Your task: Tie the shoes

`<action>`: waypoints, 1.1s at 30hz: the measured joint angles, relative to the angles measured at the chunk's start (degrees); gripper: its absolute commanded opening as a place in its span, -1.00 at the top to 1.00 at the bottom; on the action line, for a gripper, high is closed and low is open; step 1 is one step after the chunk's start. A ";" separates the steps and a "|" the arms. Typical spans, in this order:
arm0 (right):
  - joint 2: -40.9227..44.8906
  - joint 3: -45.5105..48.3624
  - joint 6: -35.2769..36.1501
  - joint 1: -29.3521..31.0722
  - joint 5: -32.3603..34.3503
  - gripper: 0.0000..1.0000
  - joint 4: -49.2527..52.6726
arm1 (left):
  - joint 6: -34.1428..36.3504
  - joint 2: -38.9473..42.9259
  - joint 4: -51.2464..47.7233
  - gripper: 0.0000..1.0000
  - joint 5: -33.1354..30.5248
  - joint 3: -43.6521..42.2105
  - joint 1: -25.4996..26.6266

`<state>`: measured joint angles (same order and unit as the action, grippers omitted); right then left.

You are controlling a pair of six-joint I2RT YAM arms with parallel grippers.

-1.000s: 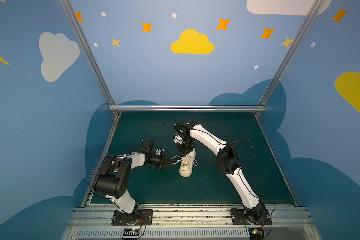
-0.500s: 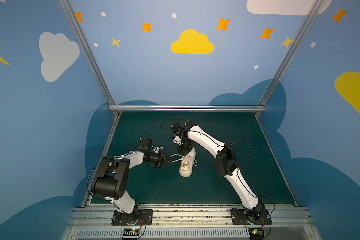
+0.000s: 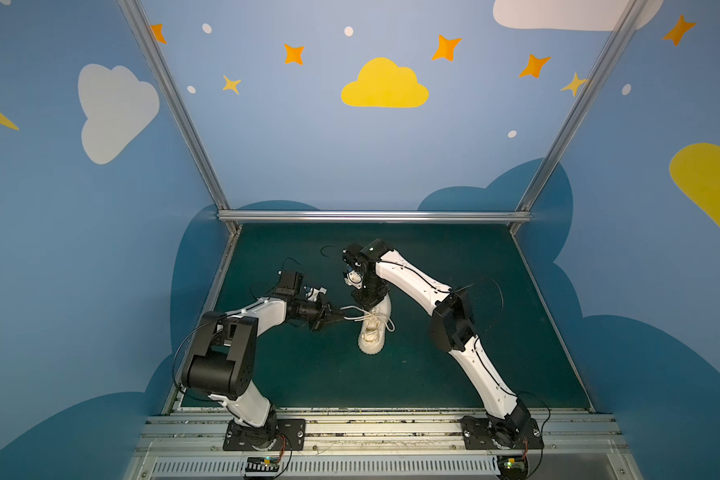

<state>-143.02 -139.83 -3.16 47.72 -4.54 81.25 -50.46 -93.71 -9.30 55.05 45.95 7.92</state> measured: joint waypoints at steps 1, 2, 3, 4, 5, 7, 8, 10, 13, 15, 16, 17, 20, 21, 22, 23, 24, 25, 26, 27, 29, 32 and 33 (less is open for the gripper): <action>0.00 0.00 -0.02 0.00 0.02 0.41 0.04 | 0.09 0.00 -0.20 0.76 0.00 0.00 0.00; 0.00 0.00 -0.04 0.04 0.11 0.41 0.11 | 0.11 0.00 -0.35 0.76 0.00 -0.02 0.00; 0.00 0.00 -0.07 0.11 0.24 0.40 0.20 | 0.13 0.00 -0.35 0.76 -0.02 -0.09 0.00; 0.00 0.00 -0.11 0.17 0.42 0.41 0.33 | 0.11 0.00 -0.35 0.76 0.00 -0.17 0.00; 0.00 0.00 -0.11 0.28 0.55 0.41 0.44 | 0.11 0.02 -0.33 0.75 -0.02 -0.33 0.00; 0.00 0.00 -0.11 0.48 0.94 0.42 0.66 | 0.11 0.09 -0.35 0.76 -0.02 -0.76 0.00; -0.02 0.00 -0.11 0.55 1.11 0.45 0.74 | 0.11 0.09 -0.48 0.76 -0.02 -0.90 0.00; -0.11 0.00 -0.17 0.72 1.77 0.65 0.87 | 0.26 0.09 -0.70 0.76 0.00 -1.09 0.00; -0.59 -0.28 -0.37 0.76 2.12 1.00 1.01 | 0.96 0.09 -1.33 0.76 -0.02 -1.05 0.00; -0.76 -0.44 -0.98 0.74 2.10 1.00 1.11 | 1.31 0.07 -1.88 0.76 -0.17 -0.72 0.00; -0.76 -0.46 -1.20 0.74 2.21 1.00 1.11 | 1.51 0.02 -2.23 0.77 -0.26 -0.31 -0.02; -0.76 -0.55 -1.31 0.74 2.14 1.00 1.11 | 1.73 -0.07 -2.49 0.77 -0.33 0.31 -0.02; -0.74 -0.63 -2.25 0.31 2.14 1.00 1.09 | 3.41 -0.96 -4.11 0.78 -0.55 3.32 -0.04; -0.72 -0.63 -2.58 0.17 2.12 1.00 1.07 | 4.33 -1.55 -4.90 0.78 -0.66 4.76 -0.04; -0.63 -0.63 -3.06 -0.02 2.12 1.00 1.05 | 5.29 -2.14 -5.73 0.78 -0.70 6.10 -0.04; -0.55 -0.63 -3.37 -0.22 2.14 1.00 1.03 | 6.14 -2.78 -6.40 0.78 -0.74 7.34 -0.07; -0.37 -0.63 -3.69 -0.50 2.19 1.00 1.01 | 6.99 -3.37 -7.04 0.78 -0.76 8.44 -0.07; -0.07 -0.63 -4.13 -0.83 2.23 1.00 1.01 | 7.87 -4.04 -7.82 0.78 -0.79 9.44 -0.07; 0.22 -0.63 -4.50 -1.07 2.43 1.00 1.01 | 8.52 -4.68 -8.44 0.78 -0.79 10.19 -0.07; 0.63 -0.63 -4.85 -1.33 2.64 1.00 0.98 | 9.33 -5.31 -9.09 0.78 -0.79 10.82 -0.07; 1.70 -0.37 -5.64 -1.70 2.95 1.00 0.68 | 10.86 -6.25 -10.80 0.78 -0.83 11.76 -0.07; 4.17 1.20 -6.69 -1.92 3.08 1.00 -0.26 | 13.07 -7.52 -13.22 0.79 -0.76 13.03 -0.04; 4.83 1.53 -6.99 -1.92 3.21 1.00 -0.44 | 13.81 -7.96 -13.99 0.79 -0.76 13.44 -0.04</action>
<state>-138.19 -138.30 -10.15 45.80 -1.32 80.82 -36.64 -101.67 -23.29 54.28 59.40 7.88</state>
